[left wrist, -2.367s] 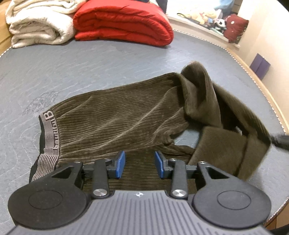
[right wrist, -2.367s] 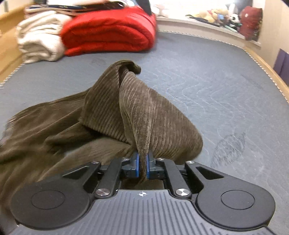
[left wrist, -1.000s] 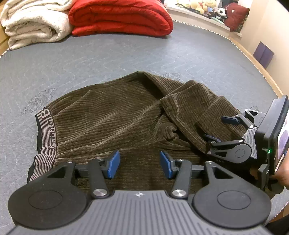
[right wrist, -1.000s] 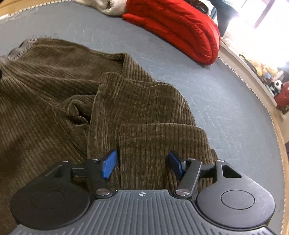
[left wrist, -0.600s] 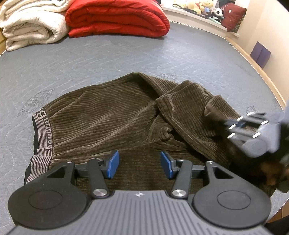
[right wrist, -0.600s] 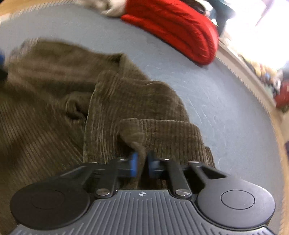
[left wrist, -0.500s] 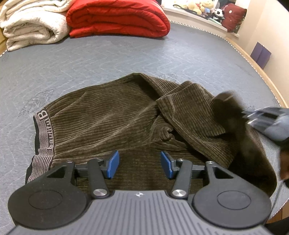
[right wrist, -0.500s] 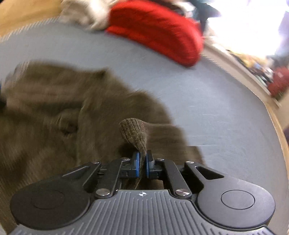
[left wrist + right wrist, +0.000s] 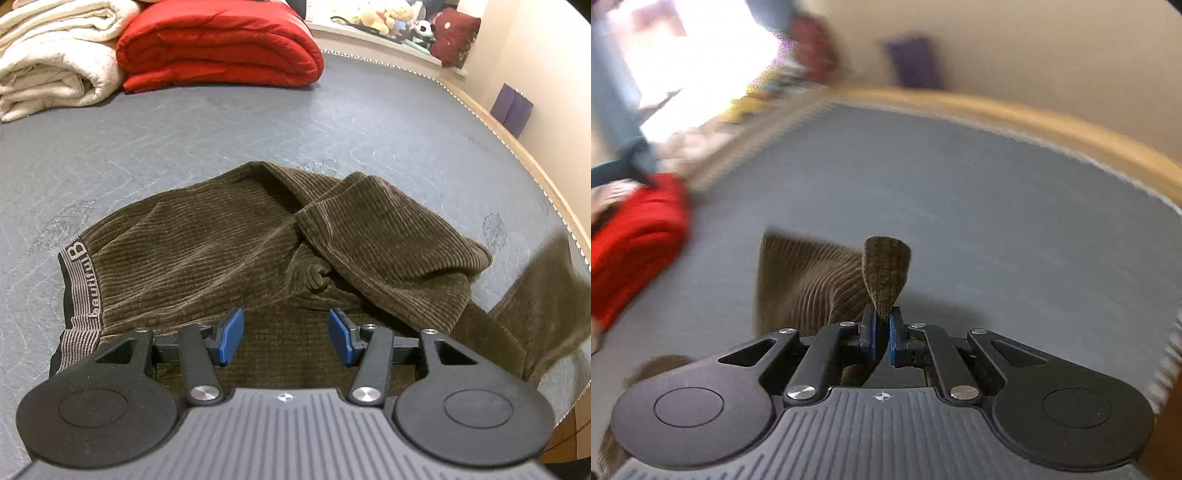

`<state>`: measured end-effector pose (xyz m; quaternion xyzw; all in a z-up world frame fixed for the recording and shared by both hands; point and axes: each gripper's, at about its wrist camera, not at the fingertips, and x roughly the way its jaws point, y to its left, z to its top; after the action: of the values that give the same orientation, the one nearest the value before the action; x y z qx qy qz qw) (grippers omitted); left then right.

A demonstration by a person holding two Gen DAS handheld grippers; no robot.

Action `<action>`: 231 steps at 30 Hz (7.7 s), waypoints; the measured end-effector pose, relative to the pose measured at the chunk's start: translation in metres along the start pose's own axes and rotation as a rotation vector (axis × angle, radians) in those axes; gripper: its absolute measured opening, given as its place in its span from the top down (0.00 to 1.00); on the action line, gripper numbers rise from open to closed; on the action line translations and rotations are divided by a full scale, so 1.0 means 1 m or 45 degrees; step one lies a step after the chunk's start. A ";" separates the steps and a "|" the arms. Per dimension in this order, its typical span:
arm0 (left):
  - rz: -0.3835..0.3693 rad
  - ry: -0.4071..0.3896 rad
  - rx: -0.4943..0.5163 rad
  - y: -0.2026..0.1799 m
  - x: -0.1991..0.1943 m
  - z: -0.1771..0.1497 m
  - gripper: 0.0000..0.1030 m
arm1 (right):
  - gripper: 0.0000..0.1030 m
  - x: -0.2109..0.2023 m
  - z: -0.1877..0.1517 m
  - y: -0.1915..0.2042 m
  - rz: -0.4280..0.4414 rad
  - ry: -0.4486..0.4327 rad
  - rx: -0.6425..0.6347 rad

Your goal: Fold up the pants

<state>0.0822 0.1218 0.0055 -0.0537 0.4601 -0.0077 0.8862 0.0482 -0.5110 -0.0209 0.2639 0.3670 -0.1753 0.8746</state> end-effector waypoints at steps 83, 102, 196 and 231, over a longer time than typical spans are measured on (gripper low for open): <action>-0.168 0.311 0.208 -0.024 0.041 -0.034 0.40 | 0.85 0.069 -0.024 -0.110 -0.551 0.139 0.361; -0.044 0.527 0.383 0.013 0.049 -0.103 0.37 | 0.51 0.016 -0.019 0.070 -0.069 -0.182 -0.244; 0.142 0.102 -0.774 0.101 0.108 0.064 0.68 | 0.55 0.085 -0.227 0.402 0.844 0.655 -1.151; -0.147 0.290 0.180 -0.075 0.214 0.078 0.37 | 0.51 0.203 0.018 0.036 0.217 -0.073 0.772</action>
<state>0.2714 0.0408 -0.1164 -0.0161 0.5522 -0.0969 0.8279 0.2120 -0.5157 -0.1474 0.5372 0.2500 -0.2101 0.7776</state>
